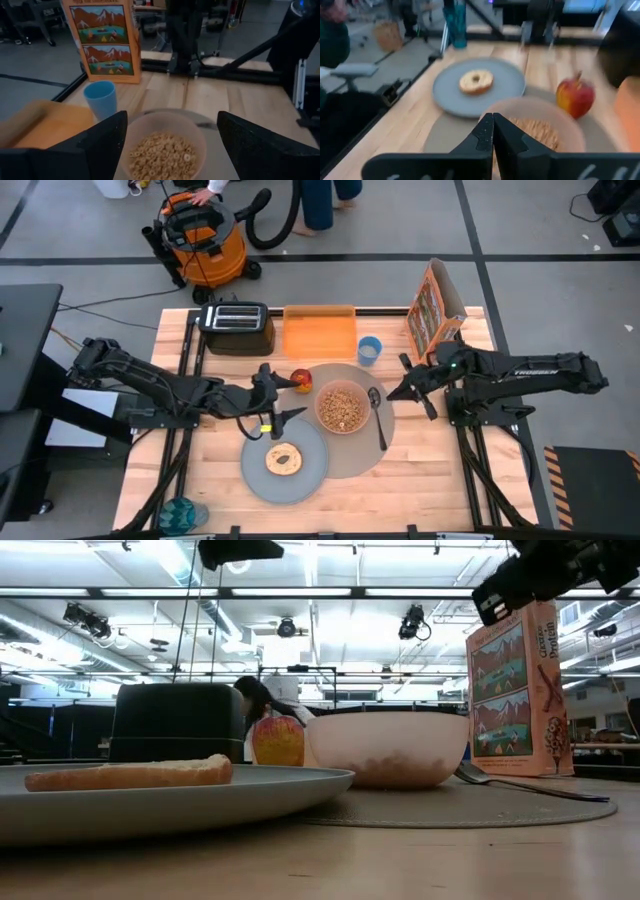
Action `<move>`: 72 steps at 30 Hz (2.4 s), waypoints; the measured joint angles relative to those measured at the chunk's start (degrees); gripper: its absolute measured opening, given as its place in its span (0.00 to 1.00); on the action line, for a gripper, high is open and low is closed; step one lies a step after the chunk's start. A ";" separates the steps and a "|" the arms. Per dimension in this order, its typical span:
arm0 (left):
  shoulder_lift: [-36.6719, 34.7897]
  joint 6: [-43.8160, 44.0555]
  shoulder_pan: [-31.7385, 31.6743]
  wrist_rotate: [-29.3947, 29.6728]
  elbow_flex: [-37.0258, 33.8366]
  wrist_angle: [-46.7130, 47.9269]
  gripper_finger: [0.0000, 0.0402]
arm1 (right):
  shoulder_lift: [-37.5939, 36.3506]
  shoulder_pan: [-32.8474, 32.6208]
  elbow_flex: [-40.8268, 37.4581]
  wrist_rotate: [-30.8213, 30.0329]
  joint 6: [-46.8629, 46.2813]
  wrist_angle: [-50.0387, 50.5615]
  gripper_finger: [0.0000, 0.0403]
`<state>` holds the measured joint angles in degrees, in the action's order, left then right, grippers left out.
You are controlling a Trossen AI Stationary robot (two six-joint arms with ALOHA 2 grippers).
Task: Arrange a breakfast setting
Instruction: Return to Home Position
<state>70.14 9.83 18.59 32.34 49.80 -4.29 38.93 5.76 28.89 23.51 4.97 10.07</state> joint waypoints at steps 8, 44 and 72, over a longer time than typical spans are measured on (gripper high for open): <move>-9.56 -0.63 1.72 0.08 -10.59 0.20 0.79 | -13.13 -0.13 -11.98 -1.27 -5.31 -8.34 0.02; -68.90 -8.96 -1.88 -11.87 -49.29 0.00 0.79 | -36.66 -0.15 -28.53 -10.40 -11.26 -13.25 0.03; -69.23 -8.45 -25.11 -34.82 -49.37 2.42 0.79 | -36.20 -0.11 -28.53 -19.48 -9.31 -12.11 0.06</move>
<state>0.91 1.37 -6.52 -2.47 0.43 -1.87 2.72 5.65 0.36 4.03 -4.34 -2.04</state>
